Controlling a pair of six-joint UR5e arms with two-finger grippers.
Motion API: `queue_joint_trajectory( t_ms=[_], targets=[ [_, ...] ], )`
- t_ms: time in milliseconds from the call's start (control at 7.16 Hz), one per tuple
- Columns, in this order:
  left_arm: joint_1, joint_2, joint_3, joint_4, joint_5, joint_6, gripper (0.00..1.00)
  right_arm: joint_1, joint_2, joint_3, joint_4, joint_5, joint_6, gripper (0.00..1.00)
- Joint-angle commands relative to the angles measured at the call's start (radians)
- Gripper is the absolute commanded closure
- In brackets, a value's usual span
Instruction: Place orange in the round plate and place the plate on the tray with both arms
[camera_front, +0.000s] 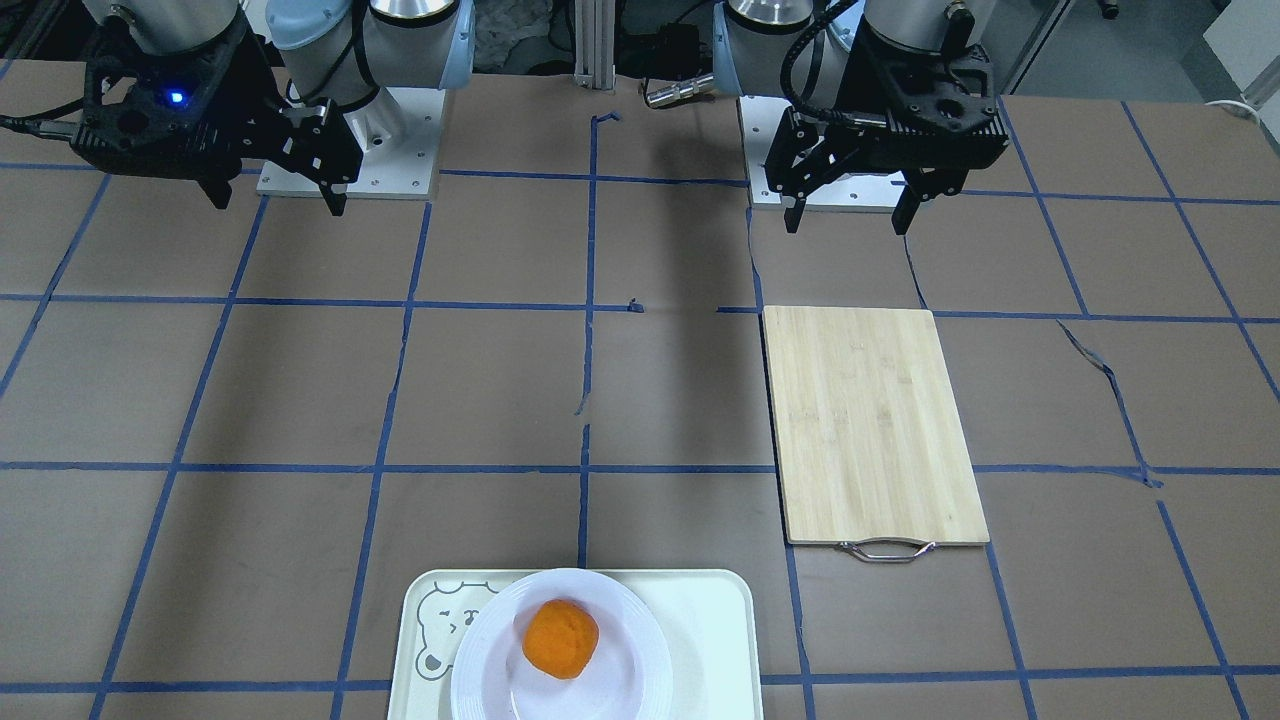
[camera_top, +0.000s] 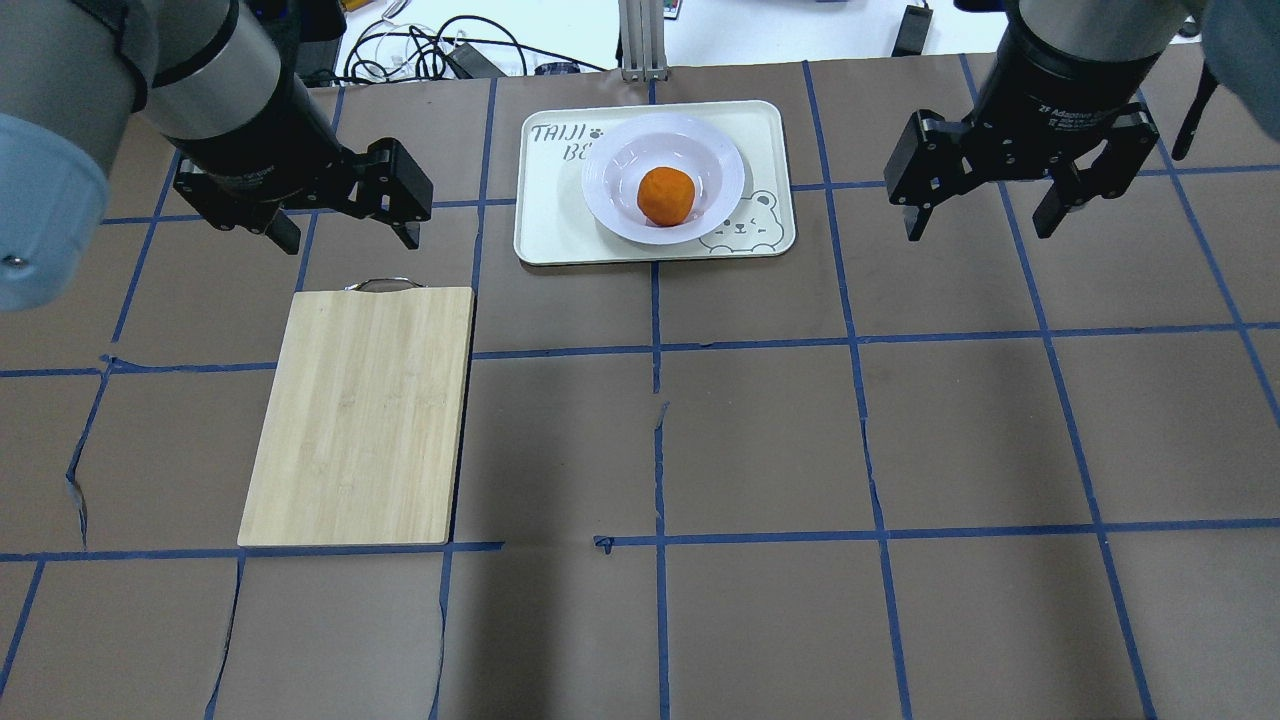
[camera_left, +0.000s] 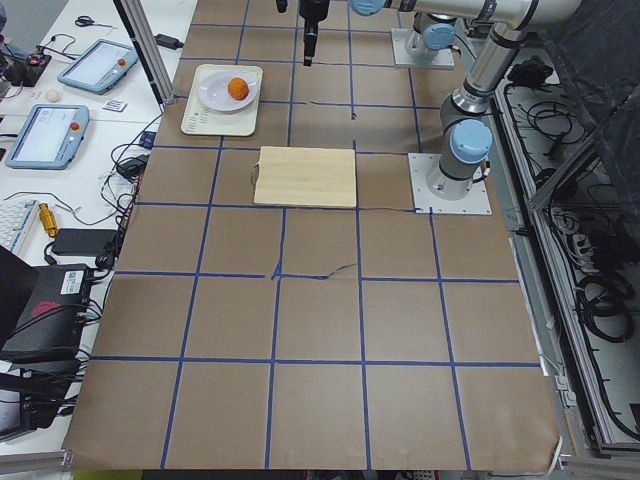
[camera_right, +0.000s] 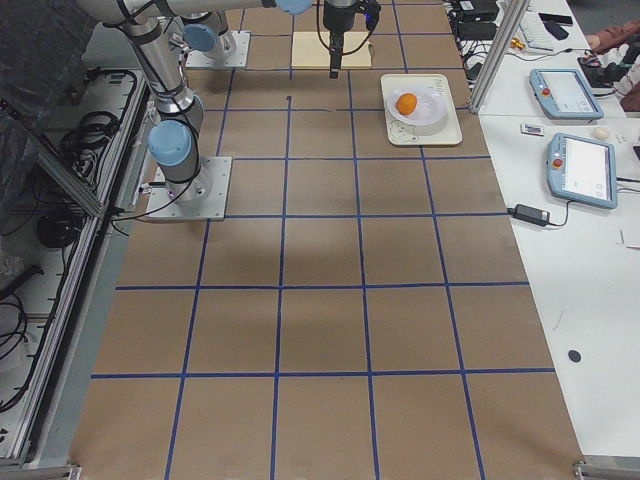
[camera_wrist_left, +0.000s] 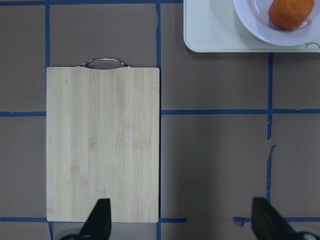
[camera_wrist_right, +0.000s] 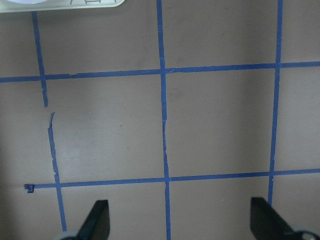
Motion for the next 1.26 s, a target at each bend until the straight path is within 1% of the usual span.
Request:
queue_joint_trajectory(
  t_ms=[0,279,698,978,1117],
  targets=[
    [-0.002,0.001,-0.005,-0.010,-0.001,0.000,0.00,0.000,0.001,0.000,-0.002,0.000,-0.003,0.00],
    [-0.005,0.001,-0.016,-0.013,-0.001,0.000,0.00,0.000,0.001,0.001,0.000,-0.001,-0.002,0.00],
    [-0.005,0.009,0.006,-0.039,-0.005,0.000,0.00,-0.002,0.001,0.000,0.000,0.003,0.001,0.00],
    [-0.002,-0.005,0.009,-0.047,-0.004,0.002,0.00,-0.005,0.001,-0.002,0.000,-0.001,-0.003,0.00],
    [-0.007,0.010,0.009,-0.051,-0.002,0.000,0.00,-0.002,0.001,-0.002,0.001,-0.003,-0.003,0.00]
  ],
)
